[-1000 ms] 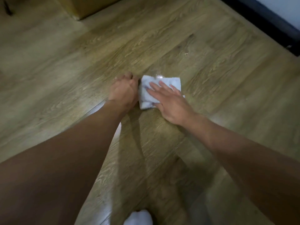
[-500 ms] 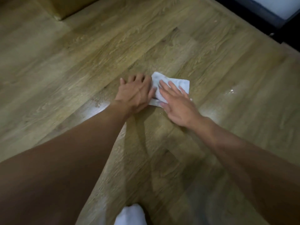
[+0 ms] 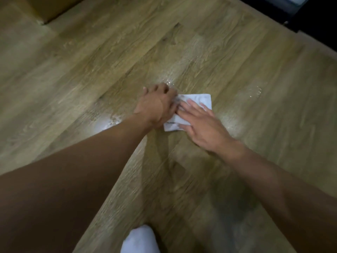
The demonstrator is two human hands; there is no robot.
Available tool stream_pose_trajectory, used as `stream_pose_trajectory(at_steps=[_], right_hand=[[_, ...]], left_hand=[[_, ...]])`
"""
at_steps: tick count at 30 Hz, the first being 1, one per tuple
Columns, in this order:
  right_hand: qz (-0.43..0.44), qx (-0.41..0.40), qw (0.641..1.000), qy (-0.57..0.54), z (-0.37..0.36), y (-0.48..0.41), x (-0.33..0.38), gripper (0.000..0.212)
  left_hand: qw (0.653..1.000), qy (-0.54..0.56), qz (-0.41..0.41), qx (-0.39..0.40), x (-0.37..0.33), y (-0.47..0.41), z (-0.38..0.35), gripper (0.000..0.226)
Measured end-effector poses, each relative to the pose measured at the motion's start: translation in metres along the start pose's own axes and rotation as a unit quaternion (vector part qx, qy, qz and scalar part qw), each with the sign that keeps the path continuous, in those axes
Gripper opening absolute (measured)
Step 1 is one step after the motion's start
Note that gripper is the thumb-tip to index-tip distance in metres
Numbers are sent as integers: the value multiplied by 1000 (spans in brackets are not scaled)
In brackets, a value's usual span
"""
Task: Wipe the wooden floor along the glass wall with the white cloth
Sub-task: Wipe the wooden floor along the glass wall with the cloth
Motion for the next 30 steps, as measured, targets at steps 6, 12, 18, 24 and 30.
stream_pose_trajectory(at_steps=[6,12,18,24,30], right_hand=[[-194,-26,979,-57,10,6,-59,51],[-116,-43,991,-53,1,29,-25,52],[-165,-13,979,-118,10,95,-87,45],[-241,-62,962,-116,11,74,-68,52],[-212,-75,965,-133,-2,159,-83,50]], left_hand=[[995,50,-91,12,-53,-17,-3,39],[983,42,-177,-33,-76,0,24,47],[957,13,-287,44,-153,27,-15,54],[966,-67,-250,-10,-141,4,-4,52],[929,8,-370,24,-205,60,-21,47]])
Point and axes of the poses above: each hand's wrist, its own y-axis away from the middle knuckle, its own z-axis out of the back of the hand, x = y × z, the point moved 10 cm from there along -y, towards the middle knuckle, and after that the axes turned 4 degrees about x, right-handed, at the moved point
